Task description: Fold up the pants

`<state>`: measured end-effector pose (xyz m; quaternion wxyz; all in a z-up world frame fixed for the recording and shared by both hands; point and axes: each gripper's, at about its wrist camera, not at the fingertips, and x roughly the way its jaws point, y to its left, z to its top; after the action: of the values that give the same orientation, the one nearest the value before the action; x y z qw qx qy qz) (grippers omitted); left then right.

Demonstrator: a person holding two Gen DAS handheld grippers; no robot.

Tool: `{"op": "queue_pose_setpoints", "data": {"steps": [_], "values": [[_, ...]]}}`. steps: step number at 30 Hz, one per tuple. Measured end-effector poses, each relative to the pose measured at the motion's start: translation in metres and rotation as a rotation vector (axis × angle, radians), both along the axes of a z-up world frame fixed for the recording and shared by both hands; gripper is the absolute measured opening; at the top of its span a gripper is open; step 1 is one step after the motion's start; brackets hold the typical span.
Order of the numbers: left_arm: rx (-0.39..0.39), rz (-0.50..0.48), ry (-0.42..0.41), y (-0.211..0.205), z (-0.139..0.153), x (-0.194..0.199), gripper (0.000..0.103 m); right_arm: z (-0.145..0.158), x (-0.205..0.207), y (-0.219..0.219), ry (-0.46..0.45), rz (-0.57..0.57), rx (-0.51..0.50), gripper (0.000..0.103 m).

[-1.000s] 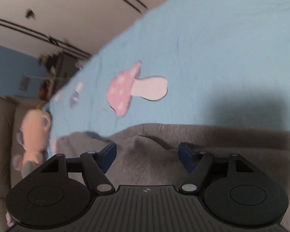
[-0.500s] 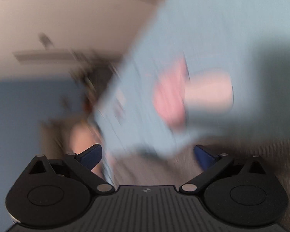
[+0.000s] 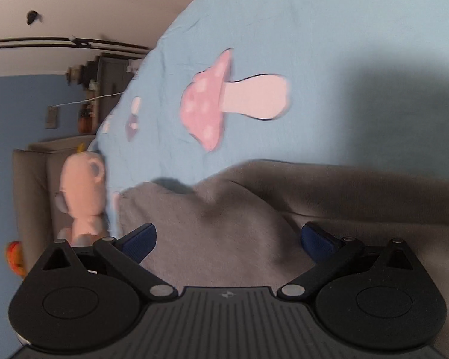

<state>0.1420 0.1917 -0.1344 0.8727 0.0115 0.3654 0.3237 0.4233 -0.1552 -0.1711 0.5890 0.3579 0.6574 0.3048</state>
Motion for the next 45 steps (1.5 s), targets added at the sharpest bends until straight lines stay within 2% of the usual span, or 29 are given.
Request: {"op": "queue_pose_setpoints", "data": {"steps": [1,3,7,8,10,11,12,13,17,19,20,22,26,28,30,32,33,36,37,39,41,43,45], "values": [[0.000,-0.006,0.010,-0.001,-0.002,0.001,0.099,-0.003,0.001,-0.003,0.033,-0.014,0.051,0.103],[0.010,-0.008,0.013,-0.003,-0.003,0.002,0.099,-0.010,0.010,0.008,0.063,-0.044,0.088,0.103],[-0.003,-0.006,0.008,-0.002,-0.003,0.002,0.099,-0.019,0.025,0.017,0.044,-0.142,0.135,0.103],[-0.006,-0.004,0.007,-0.001,-0.004,0.002,0.099,-0.019,0.029,0.012,0.020,-0.213,0.165,0.103],[-0.008,-0.004,0.008,-0.001,-0.005,0.002,0.099,-0.011,0.036,-0.011,-0.099,-0.414,0.231,0.102],[-0.007,-0.005,0.007,-0.001,-0.004,0.002,0.099,-0.003,0.038,-0.027,-0.166,-0.497,0.236,0.102],[-0.005,-0.005,0.004,-0.001,-0.004,0.002,0.099,0.004,0.039,-0.040,-0.186,-0.546,0.194,0.102],[-0.005,-0.005,0.002,-0.001,-0.004,0.002,0.099,0.012,0.039,-0.047,-0.183,-0.533,0.156,0.102],[-0.005,0.018,-0.003,-0.004,-0.005,0.003,0.099,0.036,0.009,-0.046,-0.230,-0.273,0.053,0.102],[-0.003,0.013,-0.005,-0.007,-0.003,0.003,0.099,0.037,-0.013,-0.044,-0.212,-0.184,0.063,0.102],[-0.007,-0.001,-0.003,-0.009,-0.001,0.003,0.099,0.035,-0.023,-0.041,-0.200,-0.139,0.032,0.102],[-0.006,-0.019,-0.008,-0.015,0.003,0.001,0.099,0.030,-0.038,-0.048,-0.179,-0.145,-0.074,0.102],[-0.019,-0.084,-0.039,-0.029,0.009,-0.002,0.099,0.042,-0.035,-0.070,-0.253,-0.249,-0.085,0.102],[-0.036,-0.129,-0.034,-0.038,0.007,0.000,0.099,0.056,-0.025,-0.068,-0.342,-0.207,-0.112,0.102],[-0.044,-0.154,-0.011,-0.044,0.001,0.004,0.099,0.053,-0.020,-0.049,-0.347,-0.148,-0.146,0.086],[-0.036,-0.161,0.023,-0.047,-0.007,0.007,0.099,0.043,-0.007,-0.023,-0.305,-0.071,-0.136,0.054],[-0.036,-0.162,0.022,-0.047,-0.010,0.006,0.099,0.035,-0.007,-0.010,-0.283,-0.034,-0.143,0.051],[-0.072,-0.164,0.007,-0.040,-0.014,0.004,0.099,0.011,-0.003,0.022,-0.200,0.063,-0.218,0.052],[-0.092,-0.165,0.006,-0.035,-0.015,0.004,0.100,0.007,-0.001,0.024,-0.161,0.071,-0.223,0.055],[-0.150,-0.158,-0.008,-0.025,-0.019,0.004,0.101,0.008,0.001,0.005,-0.116,0.098,-0.196,0.066],[-0.194,-0.141,-0.021,-0.018,-0.023,0.004,0.102,0.009,0.005,-0.002,-0.047,0.158,-0.147,0.087],[-0.199,-0.137,-0.030,-0.017,-0.024,0.005,0.102,0.012,0.007,-0.010,-0.026,0.214,-0.166,0.088],[-0.169,-0.141,-0.036,-0.022,-0.026,0.004,0.102,0.008,0.005,-0.014,-0.010,0.241,-0.168,0.088]]}}
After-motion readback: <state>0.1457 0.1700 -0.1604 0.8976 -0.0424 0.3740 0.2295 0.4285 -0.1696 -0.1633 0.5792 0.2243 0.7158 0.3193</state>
